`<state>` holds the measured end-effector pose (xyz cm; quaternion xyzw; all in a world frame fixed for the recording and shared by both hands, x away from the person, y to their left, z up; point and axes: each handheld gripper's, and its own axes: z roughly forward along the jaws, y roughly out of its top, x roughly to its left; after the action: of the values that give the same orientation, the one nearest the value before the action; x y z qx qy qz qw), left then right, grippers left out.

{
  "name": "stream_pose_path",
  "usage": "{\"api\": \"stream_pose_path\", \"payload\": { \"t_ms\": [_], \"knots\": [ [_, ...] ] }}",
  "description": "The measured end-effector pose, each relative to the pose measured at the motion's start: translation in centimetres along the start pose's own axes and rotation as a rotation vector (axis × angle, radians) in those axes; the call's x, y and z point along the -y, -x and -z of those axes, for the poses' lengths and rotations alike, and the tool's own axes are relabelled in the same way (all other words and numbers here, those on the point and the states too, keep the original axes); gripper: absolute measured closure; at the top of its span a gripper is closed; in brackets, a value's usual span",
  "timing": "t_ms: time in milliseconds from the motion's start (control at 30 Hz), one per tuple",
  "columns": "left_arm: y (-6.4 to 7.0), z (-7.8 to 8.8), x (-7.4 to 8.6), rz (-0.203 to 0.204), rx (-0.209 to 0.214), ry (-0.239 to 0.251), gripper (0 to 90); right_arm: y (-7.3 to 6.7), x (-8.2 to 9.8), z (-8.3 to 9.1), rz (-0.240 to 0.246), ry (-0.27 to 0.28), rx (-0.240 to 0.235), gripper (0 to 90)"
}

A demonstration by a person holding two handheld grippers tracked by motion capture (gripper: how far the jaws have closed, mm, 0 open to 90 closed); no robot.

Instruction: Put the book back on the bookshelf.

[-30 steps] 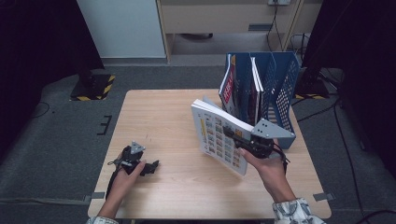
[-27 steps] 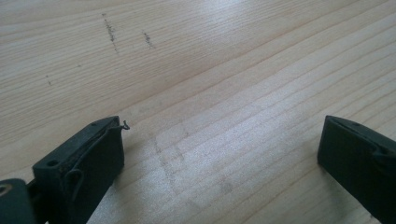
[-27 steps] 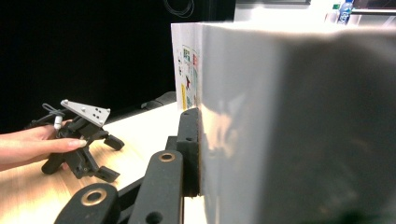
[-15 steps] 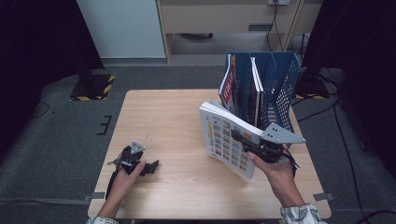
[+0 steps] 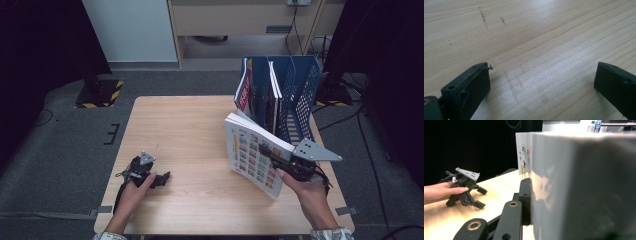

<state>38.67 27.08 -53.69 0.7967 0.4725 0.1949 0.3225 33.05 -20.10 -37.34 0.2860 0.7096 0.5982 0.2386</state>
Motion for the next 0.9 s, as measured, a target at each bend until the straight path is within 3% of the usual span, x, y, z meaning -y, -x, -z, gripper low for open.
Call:
{"api": "stream_pose_path", "payload": {
  "t_ms": [900],
  "knots": [
    [0.0, 0.1, 0.1, 0.005, -0.003, -0.003, 0.0, 2.0, 0.7, 4.1, -0.024, 0.0, 0.08, 73.9]
  ]
}}
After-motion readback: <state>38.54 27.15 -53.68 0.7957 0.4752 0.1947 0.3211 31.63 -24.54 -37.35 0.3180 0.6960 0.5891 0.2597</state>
